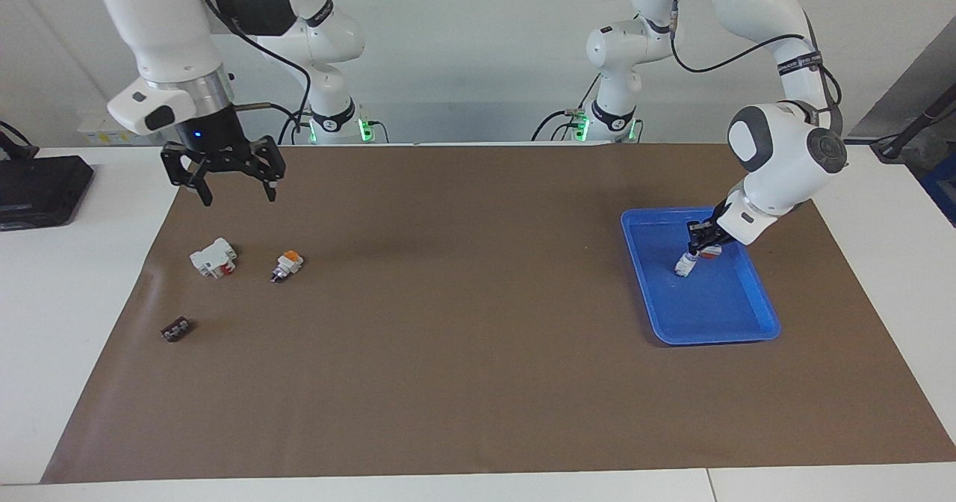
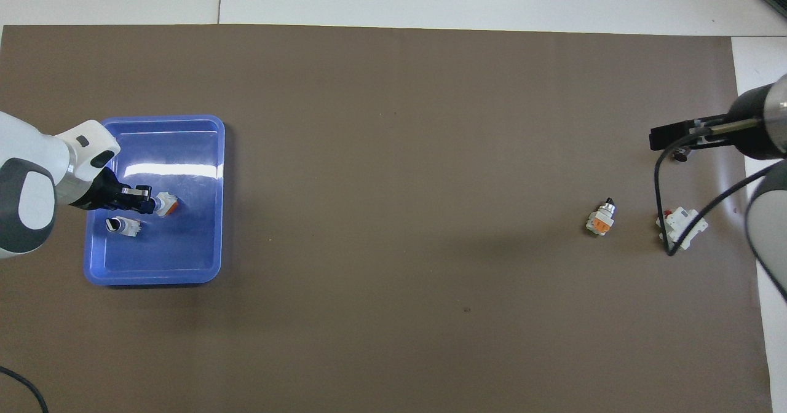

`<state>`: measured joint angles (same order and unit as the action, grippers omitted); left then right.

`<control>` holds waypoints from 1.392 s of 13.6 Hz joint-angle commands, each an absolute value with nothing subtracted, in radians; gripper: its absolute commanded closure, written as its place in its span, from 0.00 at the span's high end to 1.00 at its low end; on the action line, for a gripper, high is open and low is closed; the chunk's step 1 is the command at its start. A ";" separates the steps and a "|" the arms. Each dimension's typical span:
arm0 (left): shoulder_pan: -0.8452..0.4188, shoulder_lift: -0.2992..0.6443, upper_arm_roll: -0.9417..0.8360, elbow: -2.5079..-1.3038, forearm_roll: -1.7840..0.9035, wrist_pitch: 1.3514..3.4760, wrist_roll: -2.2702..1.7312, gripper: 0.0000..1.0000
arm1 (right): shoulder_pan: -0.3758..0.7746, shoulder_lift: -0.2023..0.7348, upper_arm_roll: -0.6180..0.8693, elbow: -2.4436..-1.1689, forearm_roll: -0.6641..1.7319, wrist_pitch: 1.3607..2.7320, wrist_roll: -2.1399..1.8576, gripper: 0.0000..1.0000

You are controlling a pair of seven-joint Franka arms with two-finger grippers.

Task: Turn and place switch with both arms

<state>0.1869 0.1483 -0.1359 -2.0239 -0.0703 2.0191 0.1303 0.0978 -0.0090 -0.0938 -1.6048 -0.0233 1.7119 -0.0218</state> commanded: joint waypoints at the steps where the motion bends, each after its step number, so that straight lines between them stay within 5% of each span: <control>1: 0.160 0.173 -0.133 -1.985 -0.008 1.943 0.071 0.00 | 0.089 -0.008 -0.127 -1.525 0.002 1.574 0.043 1.00; 4: 0.155 0.190 -0.135 -1.924 0.000 1.881 0.031 0.00 | 0.063 -0.017 -0.123 -1.542 -0.009 1.546 0.080 1.00; 6: 0.146 0.201 -0.135 -1.913 0.000 1.890 0.005 0.49 | 0.043 -0.031 -0.115 -1.571 -0.003 1.559 0.075 1.00; 7: 0.144 0.206 -0.135 -1.883 0.000 1.879 0.002 0.86 | 0.048 -0.031 -0.114 -1.574 -0.003 1.559 0.075 1.00; 8: 0.144 0.218 -0.135 -1.852 0.000 1.864 0.002 0.96 | 0.049 -0.035 -0.110 -1.574 -0.003 1.557 0.075 1.00; 19: 0.112 0.262 -0.143 -1.364 -0.020 1.465 -0.002 1.00 | 0.058 -0.035 -0.107 -1.572 0.000 1.536 0.075 1.00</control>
